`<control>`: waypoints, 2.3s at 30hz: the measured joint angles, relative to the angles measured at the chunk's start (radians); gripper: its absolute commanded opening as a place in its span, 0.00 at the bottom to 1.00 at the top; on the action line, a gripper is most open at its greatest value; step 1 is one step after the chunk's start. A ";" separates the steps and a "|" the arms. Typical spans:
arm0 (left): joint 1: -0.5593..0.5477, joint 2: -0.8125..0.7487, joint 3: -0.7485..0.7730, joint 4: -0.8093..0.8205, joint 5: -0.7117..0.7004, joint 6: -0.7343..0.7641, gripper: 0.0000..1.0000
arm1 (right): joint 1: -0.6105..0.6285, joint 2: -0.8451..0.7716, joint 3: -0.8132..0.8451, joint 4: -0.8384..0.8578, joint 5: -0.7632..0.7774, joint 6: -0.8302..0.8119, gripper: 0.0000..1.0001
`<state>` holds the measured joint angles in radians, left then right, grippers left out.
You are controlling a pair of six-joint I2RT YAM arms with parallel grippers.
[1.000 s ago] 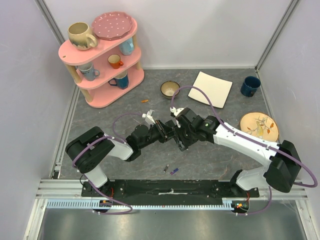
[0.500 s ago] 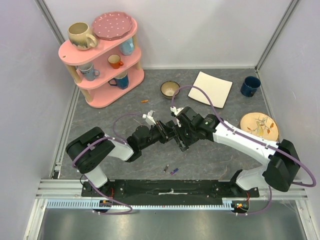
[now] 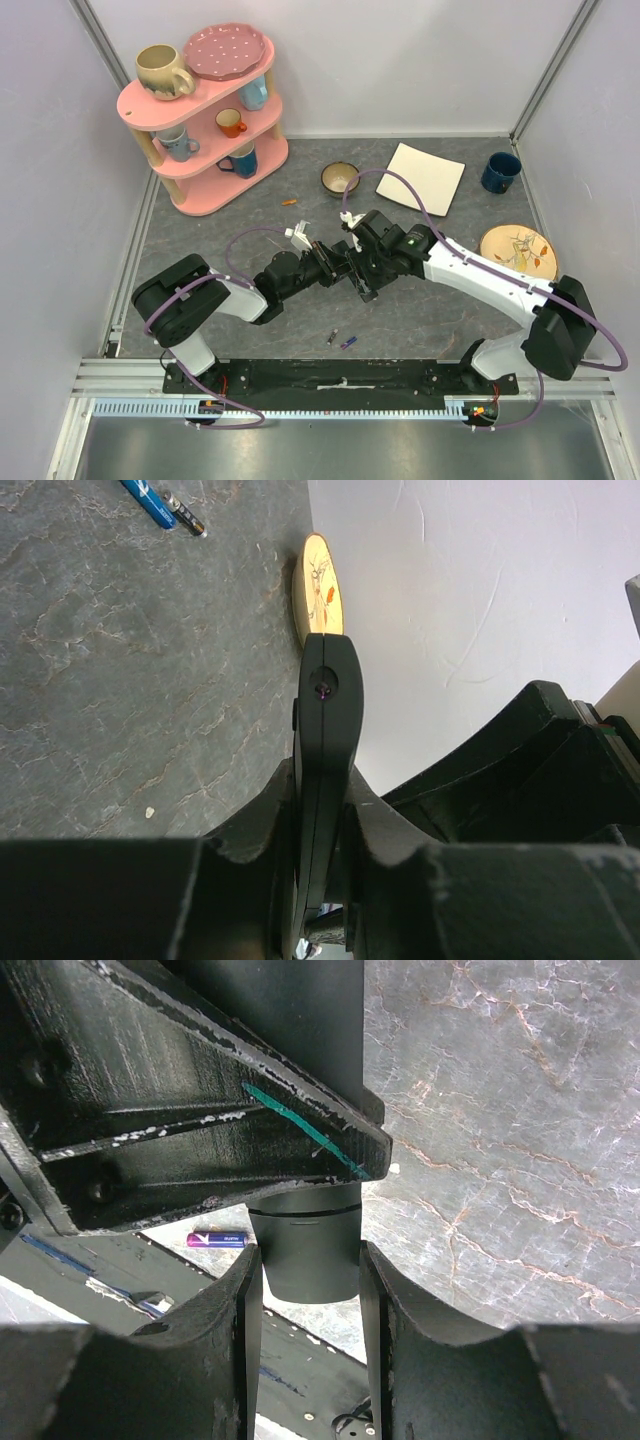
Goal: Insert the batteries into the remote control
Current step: Load the battery cover into the remote control, then turn over the remote control at the center of the board.
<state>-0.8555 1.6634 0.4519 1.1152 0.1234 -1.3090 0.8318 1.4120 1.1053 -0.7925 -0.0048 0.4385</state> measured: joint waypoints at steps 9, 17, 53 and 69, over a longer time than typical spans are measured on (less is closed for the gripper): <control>0.000 0.000 0.002 0.000 -0.015 0.002 0.02 | -0.007 0.025 0.026 -0.018 0.000 -0.006 0.17; -0.001 0.000 0.006 0.000 -0.017 0.014 0.02 | -0.012 0.037 0.040 -0.028 -0.003 -0.010 0.17; -0.065 -0.055 0.014 0.026 0.000 0.058 0.02 | -0.043 -0.100 -0.024 0.020 -0.109 -0.093 0.60; 0.035 -0.199 0.067 -0.223 0.092 0.190 0.02 | -0.063 -0.373 0.087 -0.019 -0.031 -0.178 0.72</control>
<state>-0.8200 1.4643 0.5186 0.8925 0.2157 -1.1194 0.7689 1.0393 1.1919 -0.8116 -0.0353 0.2607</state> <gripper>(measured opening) 0.239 0.712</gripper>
